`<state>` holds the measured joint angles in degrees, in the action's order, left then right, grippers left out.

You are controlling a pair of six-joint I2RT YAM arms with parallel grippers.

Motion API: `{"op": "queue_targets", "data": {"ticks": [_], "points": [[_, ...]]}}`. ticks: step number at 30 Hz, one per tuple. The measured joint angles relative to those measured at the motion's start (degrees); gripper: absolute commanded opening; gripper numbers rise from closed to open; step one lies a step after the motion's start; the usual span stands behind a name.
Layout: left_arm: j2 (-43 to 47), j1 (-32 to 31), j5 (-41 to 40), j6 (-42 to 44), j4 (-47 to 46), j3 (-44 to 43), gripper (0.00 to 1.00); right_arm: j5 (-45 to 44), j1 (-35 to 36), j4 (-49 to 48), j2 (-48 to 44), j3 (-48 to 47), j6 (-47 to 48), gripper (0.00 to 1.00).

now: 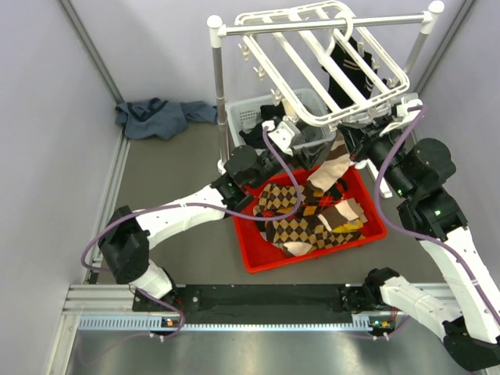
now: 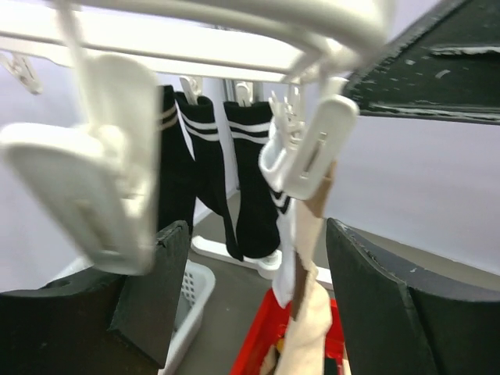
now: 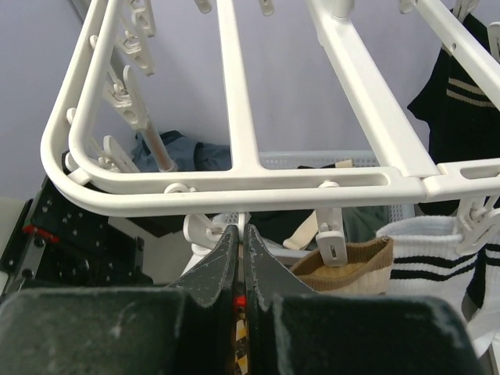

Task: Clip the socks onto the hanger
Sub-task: Open the clamp at the hanger.

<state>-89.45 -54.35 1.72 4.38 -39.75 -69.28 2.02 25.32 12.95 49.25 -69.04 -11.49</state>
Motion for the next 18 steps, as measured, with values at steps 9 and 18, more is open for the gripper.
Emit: {"op": "queue_targets", "data": {"ticks": [9,18], "points": [[-1.14,1.95,6.69,1.44,-1.09,-1.44,0.67,0.96,0.00,0.26,0.00,-0.02,0.39,0.00],[-3.21,1.95,10.23,2.47,-1.51,-3.52,0.51,1.38,0.00,0.33,0.00,-0.02,0.37,0.00]]}}
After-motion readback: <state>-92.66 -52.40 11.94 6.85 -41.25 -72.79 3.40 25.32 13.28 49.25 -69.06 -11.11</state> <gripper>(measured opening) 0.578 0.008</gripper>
